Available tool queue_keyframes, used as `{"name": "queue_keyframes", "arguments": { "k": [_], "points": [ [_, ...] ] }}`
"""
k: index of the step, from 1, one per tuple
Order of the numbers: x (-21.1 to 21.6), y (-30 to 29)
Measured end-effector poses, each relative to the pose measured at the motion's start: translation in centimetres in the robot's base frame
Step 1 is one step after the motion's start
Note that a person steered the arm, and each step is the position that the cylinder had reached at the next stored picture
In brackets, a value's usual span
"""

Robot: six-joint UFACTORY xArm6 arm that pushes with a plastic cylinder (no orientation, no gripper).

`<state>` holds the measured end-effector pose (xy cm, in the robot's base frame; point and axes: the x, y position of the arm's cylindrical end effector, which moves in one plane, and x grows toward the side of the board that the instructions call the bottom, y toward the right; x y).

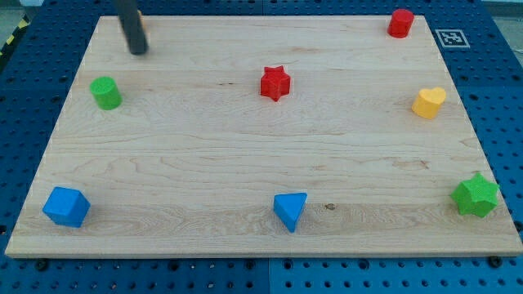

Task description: Drag the yellow hexagon to the center top of the board

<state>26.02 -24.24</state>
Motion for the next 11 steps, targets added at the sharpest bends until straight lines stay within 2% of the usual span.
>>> {"name": "queue_keyframes", "arguments": {
  "k": [1,2,4,5,7,9,11],
  "points": [
    [-5.1,-5.6],
    [-5.2,-4.9],
    [-5.4,4.3],
    [-5.3,5.7],
    [-1.4,5.6],
    [-2.6,6.8],
    [-3.0,13.6]
  ]
}}
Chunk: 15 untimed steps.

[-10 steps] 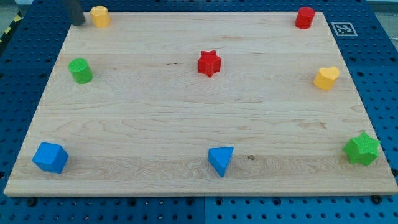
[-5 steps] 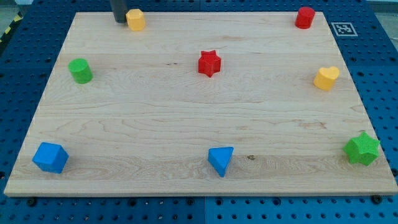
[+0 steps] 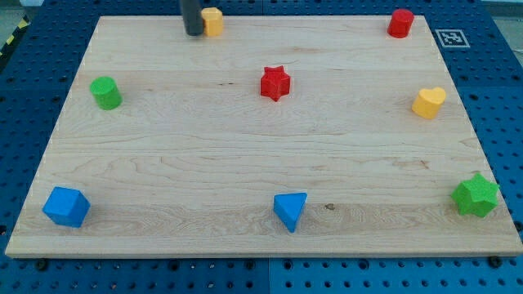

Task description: Drag the yellow hexagon to the center top of the board

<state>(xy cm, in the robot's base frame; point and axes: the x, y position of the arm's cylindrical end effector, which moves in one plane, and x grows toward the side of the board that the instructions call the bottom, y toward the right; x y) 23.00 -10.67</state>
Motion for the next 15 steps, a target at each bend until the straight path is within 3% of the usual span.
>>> {"name": "queue_keyframes", "arguments": {
  "k": [1,2,3,4,7,9,10,11,12,14,15],
  "points": [
    [0.0,1.0],
    [0.7,-4.1],
    [-2.1,-7.6],
    [-3.8,-7.4],
    [-3.8,-4.5],
    [-2.7,5.1],
    [-0.6,4.3],
    [1.0,1.9],
    [5.6,-0.9],
    [8.0,-13.4],
    [11.1,-17.2]
  ]
}}
